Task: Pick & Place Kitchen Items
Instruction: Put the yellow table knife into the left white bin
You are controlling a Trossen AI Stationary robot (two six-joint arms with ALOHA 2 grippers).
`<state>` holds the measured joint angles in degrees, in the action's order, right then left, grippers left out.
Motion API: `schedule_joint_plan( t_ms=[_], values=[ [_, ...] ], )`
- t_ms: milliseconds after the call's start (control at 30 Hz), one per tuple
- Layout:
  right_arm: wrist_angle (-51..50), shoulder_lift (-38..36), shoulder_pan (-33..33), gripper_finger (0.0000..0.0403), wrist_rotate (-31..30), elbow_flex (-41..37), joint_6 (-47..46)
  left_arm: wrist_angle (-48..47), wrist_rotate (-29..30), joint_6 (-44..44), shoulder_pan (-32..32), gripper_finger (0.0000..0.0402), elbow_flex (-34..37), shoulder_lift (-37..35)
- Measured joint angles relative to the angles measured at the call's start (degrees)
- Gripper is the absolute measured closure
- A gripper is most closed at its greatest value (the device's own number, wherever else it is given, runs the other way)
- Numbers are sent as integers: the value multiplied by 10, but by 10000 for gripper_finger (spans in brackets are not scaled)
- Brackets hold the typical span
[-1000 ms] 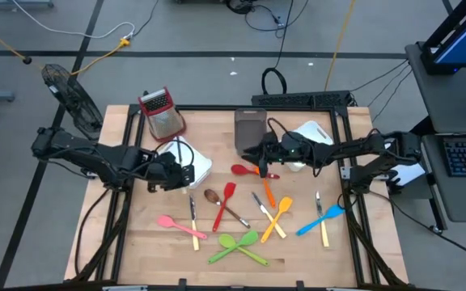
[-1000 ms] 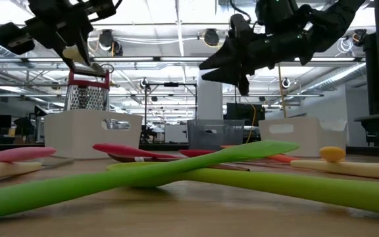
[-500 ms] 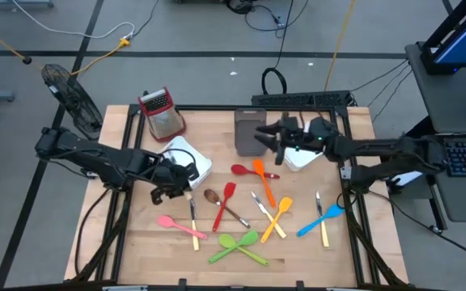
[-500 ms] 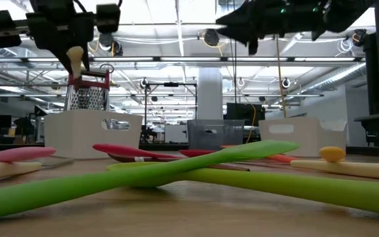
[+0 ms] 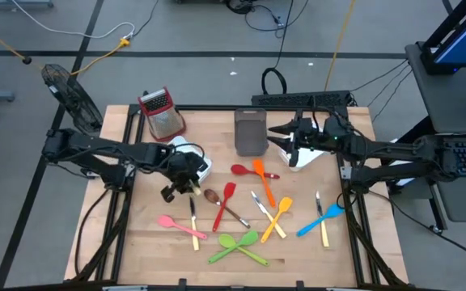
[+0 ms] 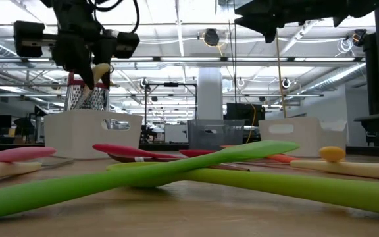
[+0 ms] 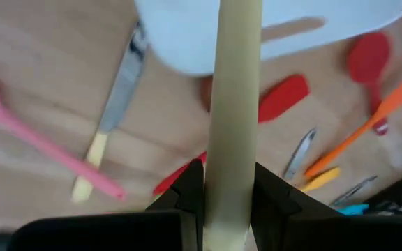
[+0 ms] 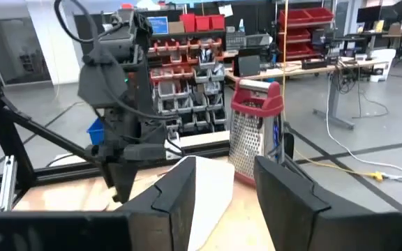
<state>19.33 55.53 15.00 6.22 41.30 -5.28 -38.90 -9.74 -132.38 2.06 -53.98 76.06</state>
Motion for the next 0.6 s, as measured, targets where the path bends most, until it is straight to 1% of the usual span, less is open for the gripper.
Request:
schedule_joint_plan(
  t_ms=[67,200,300,367,600],
  values=[
    [-23,-7,0,264,0,0,0,13,-26,0,-13,338,0,5],
    [-53,-17,0,264,0,0,0,26,-47,1,-44,338,0,5],
    [-61,-21,0,264,0,0,0,21,-86,8,-70,338,0,6],
    [-64,-23,0,264,0,0,0,23,-101,19,-86,338,0,6],
    [-89,-34,0,264,0,0,1,6,-112,33,-106,338,0,6]
  ],
)
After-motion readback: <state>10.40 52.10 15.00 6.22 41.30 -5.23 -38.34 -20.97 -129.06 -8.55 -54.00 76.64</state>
